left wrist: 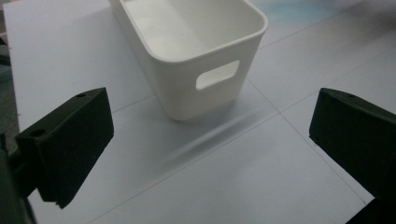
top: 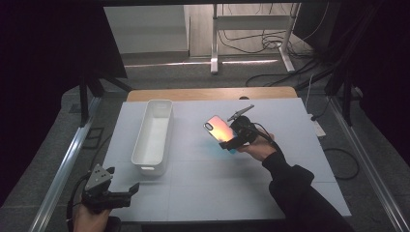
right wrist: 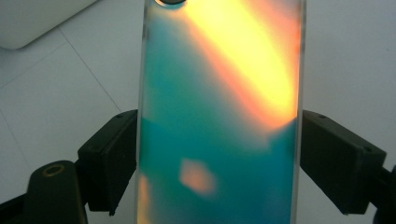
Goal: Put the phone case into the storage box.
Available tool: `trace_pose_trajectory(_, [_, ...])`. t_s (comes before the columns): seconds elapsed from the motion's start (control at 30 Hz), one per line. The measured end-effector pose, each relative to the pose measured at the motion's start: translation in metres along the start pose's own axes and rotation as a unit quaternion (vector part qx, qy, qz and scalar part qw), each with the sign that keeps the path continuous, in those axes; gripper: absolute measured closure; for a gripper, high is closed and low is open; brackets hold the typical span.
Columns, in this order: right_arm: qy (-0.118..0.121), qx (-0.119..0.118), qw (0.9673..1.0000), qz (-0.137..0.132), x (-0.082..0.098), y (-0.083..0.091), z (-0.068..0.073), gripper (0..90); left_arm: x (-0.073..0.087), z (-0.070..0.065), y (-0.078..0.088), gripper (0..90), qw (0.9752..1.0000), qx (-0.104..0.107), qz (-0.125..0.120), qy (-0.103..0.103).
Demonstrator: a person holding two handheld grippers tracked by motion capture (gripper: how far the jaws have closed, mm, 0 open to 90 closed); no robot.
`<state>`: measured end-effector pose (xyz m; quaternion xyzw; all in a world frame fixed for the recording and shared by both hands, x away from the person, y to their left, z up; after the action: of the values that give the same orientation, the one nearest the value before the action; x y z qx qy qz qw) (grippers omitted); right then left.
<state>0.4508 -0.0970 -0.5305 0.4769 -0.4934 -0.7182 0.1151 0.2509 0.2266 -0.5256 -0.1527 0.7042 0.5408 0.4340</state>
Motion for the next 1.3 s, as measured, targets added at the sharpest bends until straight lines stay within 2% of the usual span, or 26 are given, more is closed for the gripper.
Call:
trace_pose_trajectory(0.17, [-0.005, -0.004, 0.9999, -0.009, 0.009, 0.009, 0.0, 17.0, 0.0, -0.001, -0.001, 1.4, 0.9999, 0.012, 0.005, 0.001])
trace_pose_trajectory(0.43, [-0.006, -0.009, 0.9996, -0.024, 0.018, 0.022, 0.006, 17.0, 0.0, -0.003, -0.001, 1.3, 0.9998, 0.015, 0.007, -0.007])
trace_pose_trajectory(0.6, [-0.005, -0.017, 0.9992, -0.035, 0.023, 0.03, 0.011, 16.9, -0.003, -0.003, 0.0, 0.0, 0.9998, 0.019, -0.001, 0.003])
trace_pose_trajectory(0.77, [0.003, -0.022, 0.9988, -0.045, 0.03, 0.04, 0.017, 17.0, -0.01, -0.008, 0.001, 0.0, 0.9993, 0.033, -0.016, -0.004])
trace_pose_trajectory(0.93, [0.004, -0.028, 0.9983, -0.05, 0.037, 0.048, 0.022, 16.9, -0.021, -0.017, -0.004, 0.0, 0.9979, 0.056, -0.028, -0.016])
trace_pose_trajectory(1.1, [0.006, -0.028, 0.9981, -0.055, 0.041, 0.054, 0.026, 16.9, -0.032, -0.022, -0.01, 0.0, 0.9967, 0.066, -0.036, -0.029])
trace_pose_trajectory(1.3, [0.006, -0.033, 0.9975, -0.062, 0.045, 0.061, 0.028, 16.9, -0.046, -0.027, -0.017, 0.0, 0.9941, 0.091, -0.05, -0.03])
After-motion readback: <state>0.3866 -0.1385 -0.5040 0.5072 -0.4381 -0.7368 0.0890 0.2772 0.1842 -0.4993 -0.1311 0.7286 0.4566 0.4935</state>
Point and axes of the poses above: each handheld gripper's, and its own axes: y roughly backward along the jaws, x roughly out of its underside, z roughly to its left, the point moved 9 cm from there along -y, roughly forward along the jaws, and after that the axes turned 1 degree about z, right-handed, at the moved point
